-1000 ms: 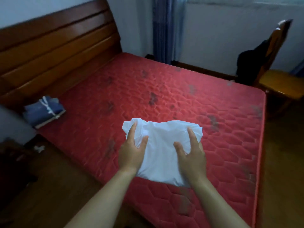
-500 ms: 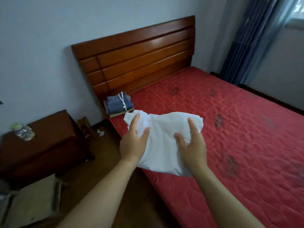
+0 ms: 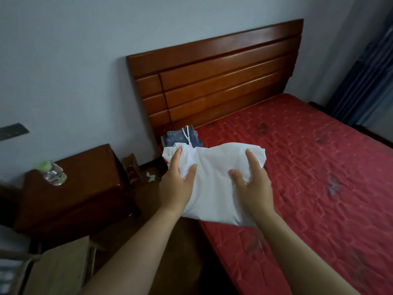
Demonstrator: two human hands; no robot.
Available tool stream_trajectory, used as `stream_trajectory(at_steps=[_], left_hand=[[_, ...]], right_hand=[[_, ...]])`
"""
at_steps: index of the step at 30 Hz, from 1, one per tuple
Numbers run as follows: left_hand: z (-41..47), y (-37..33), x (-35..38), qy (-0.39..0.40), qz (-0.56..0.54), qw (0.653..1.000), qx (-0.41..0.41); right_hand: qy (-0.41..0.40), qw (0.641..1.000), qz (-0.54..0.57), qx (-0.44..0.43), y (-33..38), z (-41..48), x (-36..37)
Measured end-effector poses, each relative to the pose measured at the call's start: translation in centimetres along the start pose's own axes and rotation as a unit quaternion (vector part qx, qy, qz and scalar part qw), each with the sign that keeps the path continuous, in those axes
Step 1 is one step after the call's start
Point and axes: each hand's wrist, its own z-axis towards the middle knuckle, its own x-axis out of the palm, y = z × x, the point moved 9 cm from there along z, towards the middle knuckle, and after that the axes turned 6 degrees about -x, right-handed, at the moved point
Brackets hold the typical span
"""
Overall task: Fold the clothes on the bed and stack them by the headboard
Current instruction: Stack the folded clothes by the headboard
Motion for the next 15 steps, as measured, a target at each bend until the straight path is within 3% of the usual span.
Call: stream_trajectory(at_steps=[15], left_hand=[[31.0, 6.2, 6.9, -0.038, -0.034, 0.993, -0.106]], right_hand=[[0.123, 0.992, 0.001, -0.021, -3.0, 30.2, 22.8]])
